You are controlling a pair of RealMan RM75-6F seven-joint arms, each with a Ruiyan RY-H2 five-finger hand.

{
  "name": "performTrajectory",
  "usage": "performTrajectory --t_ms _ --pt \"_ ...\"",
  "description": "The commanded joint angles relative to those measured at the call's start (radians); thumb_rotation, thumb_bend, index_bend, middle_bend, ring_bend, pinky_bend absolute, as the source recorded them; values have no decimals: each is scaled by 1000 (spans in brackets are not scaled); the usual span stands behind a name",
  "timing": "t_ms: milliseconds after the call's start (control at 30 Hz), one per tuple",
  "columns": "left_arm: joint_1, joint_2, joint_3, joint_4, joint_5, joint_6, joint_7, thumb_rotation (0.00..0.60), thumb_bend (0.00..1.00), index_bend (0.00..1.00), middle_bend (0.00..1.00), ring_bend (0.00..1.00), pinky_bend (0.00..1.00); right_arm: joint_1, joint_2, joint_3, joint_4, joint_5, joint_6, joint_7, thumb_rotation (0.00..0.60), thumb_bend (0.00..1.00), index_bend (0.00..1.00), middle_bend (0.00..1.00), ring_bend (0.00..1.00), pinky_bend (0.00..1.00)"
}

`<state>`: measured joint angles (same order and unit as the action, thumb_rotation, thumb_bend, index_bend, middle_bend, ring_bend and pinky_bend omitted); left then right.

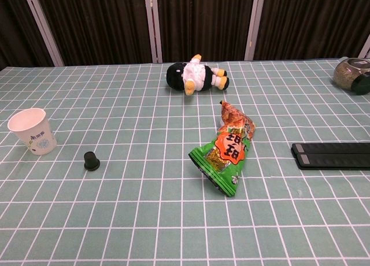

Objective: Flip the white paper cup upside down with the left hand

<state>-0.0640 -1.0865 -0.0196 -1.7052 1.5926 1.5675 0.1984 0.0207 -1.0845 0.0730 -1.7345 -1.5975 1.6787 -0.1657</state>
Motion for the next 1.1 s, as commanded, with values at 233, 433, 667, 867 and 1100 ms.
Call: performTrajectory --t_ms 233,433,667,867,1100 --pt "-39 -46 -31 75 -55 -69 -51 600 0 0 0 0 0 4 1 1 -1 1 -21 7 600 0 0 0 0 0" --pt "-178 -174 -106 236 -207 -330 -290 600 0 0 0 0 0 20 -13 10 -6 14 -53 -9 600 0 0 0 0 0" --pt "-247 -315 -118 473 -186 -428 -653 600 0 0 0 0 0 33 -27 19 -1 43 -86 -24 600 0 0 0 0 0" --pt "-246 -414 -103 673 -165 -415 -883 600 0 0 0 0 0 47 -45 22 21 75 -125 -40 600 0 0 0 0 0" --pt "-321 -481 -71 811 -127 -520 -993 600 0 0 0 0 0 59 -67 28 38 107 -156 -65 600 0 0 0 0 0"
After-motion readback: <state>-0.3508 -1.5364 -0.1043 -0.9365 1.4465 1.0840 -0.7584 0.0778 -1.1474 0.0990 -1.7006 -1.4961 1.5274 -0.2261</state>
